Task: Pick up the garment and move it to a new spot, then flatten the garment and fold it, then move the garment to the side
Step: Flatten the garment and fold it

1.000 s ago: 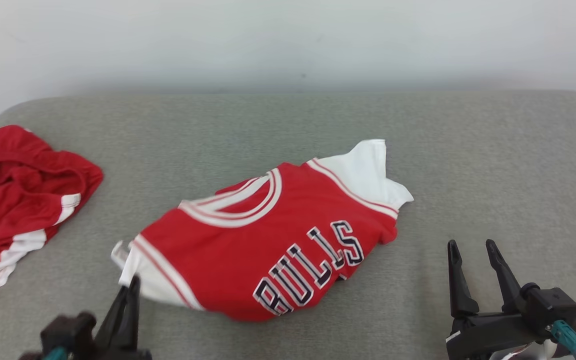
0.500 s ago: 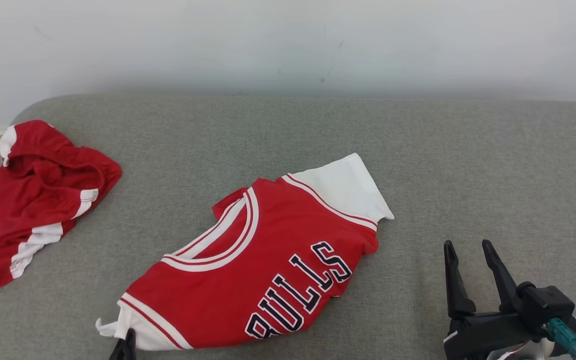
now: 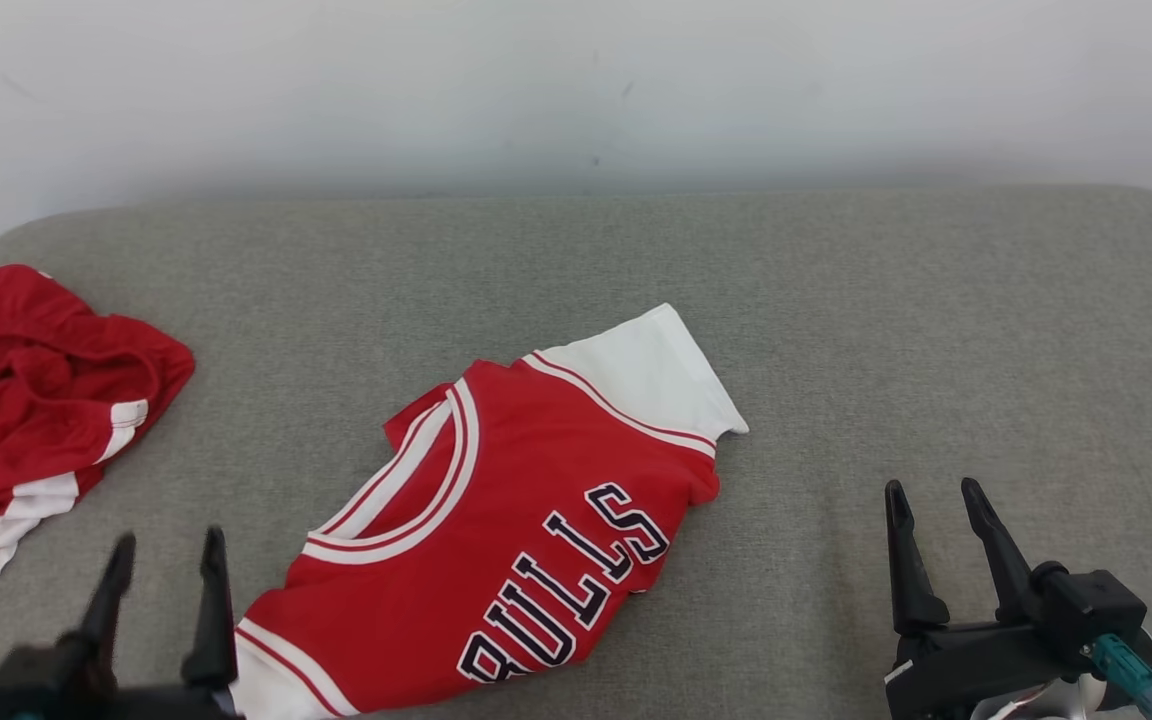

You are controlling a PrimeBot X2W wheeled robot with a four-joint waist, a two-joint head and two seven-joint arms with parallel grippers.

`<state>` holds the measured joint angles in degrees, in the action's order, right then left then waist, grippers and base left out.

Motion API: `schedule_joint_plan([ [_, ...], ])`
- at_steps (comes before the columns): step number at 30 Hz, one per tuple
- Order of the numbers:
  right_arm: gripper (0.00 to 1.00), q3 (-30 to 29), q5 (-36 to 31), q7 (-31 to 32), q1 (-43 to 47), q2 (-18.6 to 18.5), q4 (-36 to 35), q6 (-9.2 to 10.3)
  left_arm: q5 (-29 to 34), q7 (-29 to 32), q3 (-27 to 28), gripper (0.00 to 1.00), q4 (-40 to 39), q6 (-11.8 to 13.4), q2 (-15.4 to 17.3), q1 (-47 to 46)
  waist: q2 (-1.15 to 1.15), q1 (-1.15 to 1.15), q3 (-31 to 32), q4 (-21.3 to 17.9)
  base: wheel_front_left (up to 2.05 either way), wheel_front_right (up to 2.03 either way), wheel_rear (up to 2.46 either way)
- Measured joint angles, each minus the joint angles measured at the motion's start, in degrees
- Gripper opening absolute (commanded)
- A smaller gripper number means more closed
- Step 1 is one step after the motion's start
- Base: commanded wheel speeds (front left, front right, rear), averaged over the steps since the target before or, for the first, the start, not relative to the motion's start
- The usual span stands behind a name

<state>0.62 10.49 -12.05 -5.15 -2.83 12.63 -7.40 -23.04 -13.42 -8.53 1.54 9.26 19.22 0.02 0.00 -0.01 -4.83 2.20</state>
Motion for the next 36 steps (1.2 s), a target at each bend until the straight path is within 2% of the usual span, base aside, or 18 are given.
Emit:
schedule_joint_plan([
  [3, 1.0, 0.29, 0.02, -0.04, -0.54, 0.02, 0.14, 0.0, 1.24, 1.65, -0.14, 1.0, -0.53, -1.41, 2.6, -5.12, 0.0, 0.0, -0.28, -1.08, 0.0, 0.0, 0.0],
  [7, 1.0, 0.9, 0.48, -0.34, -1.18, -0.02, 0.57, 0.0, 1.47, 4.67, -0.68, 1.0, -0.18, -4.67, 5.32, -14.6, 0.0, 0.0, -1.0, -2.97, 0.0, 0.0, 0.0],
  [11, 1.0, 1.76, 1.04, -0.66, -2.37, -0.01, 1.0, 0.0, 0.86, 7.11, -1.67, 1.0, 1.12, -7.62, 6.41, -21.64, 0.0, 0.01, -1.79, -4.83, 0.0, 0.0, 0.0],
  [20, 1.0, 3.25, 3.48, -2.19, -4.56, -0.02, 3.42, 0.0, 1.02, 14.13, -5.86, 1.0, 7.17, -13.39, 8.47, -38.32, 0.0, 0.01, -5.09, -11.93, 0.0, 0.0, 0.0],
  [26, 1.0, 3.82, 4.57, -2.71, -6.56, -0.03, 4.77, 0.0, -0.12, 17.2, -10.53, 1.0, 16.33, -15.83, 7.71, -45.28, 0.0, 0.02, -7.86, -16.24, 0.0, 0.0, 0.0],
  [33, 1.0, 4.32, 5.64, -2.92, -8.32, -0.04, 4.66, 0.0, -0.93, 21.07, -18.51, 1.0, 26.63, -16.61, 8.18, -49.75, 0.0, 0.02, -11.24, -19.62, 0.0, 0.0, 0.0],
  [36, 1.0, 4.37, 6.1, -2.93, -8.86, -0.01, 4.3, 0.0, -3.63, 23.61, -22.97, 1.0, 29.89, -16.68, 8.78, -50.64, 0.0, 0.02, -12.6, -20.56, 0.0, 0.0, 0.0],
])
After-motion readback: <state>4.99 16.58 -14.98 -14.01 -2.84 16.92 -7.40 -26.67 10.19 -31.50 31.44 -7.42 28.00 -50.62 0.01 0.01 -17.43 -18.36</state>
